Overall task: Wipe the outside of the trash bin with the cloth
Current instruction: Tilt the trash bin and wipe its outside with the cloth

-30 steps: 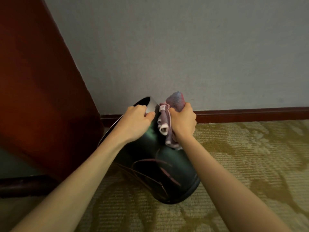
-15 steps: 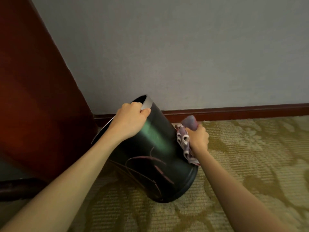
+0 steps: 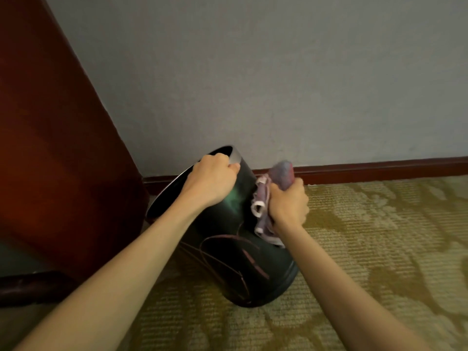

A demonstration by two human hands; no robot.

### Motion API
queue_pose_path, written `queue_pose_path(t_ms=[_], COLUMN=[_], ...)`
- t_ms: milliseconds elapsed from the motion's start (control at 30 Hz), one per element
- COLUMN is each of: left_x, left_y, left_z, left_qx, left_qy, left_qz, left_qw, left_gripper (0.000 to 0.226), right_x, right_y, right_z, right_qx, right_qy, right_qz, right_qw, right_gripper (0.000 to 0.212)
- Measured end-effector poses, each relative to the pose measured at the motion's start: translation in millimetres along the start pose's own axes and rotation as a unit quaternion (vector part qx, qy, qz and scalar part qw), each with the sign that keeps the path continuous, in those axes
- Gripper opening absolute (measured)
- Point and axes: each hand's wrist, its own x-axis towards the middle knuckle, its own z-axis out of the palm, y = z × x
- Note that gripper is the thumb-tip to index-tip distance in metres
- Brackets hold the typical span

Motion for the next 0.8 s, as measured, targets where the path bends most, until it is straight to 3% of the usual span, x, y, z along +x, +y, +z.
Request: queue_pose_path(t_ms=[167, 367, 567, 800], left_x=[4.8, 12.0, 12.5, 5.8], left_y=[-8.8, -23.9, -44.0, -41.8], left_z=[-8.1, -13.2, -22.8, -24.2], left_qx=[-0.033, -0.041, -0.065, -0.091], left_qy=[-0.001, -0.015, -0.007, -0.002], left_qz=[-0.041, -0.065, -0.096, -0.094], left_qw=[0.999, 0.997, 0.993, 0.991], left_gripper=[0.031, 0.034, 0.037, 0.040], right_x=[-27.2, -20.2, 0.1, 18.3], right_y=[-31.4, -12.0, 49.0, 70.6], right_z=[18.6, 20.6, 5.1, -9.2], right_qx=[0.026, -0.007, -0.110, -0.222], right_qy=[0.027, 0.036, 0.039, 0.017], right_qz=[-0.106, -0.199, -0.153, -0.154], right_qw=[0.994, 0.979, 0.981, 0.963], right_gripper=[0.030, 0.029, 0.033, 0.035])
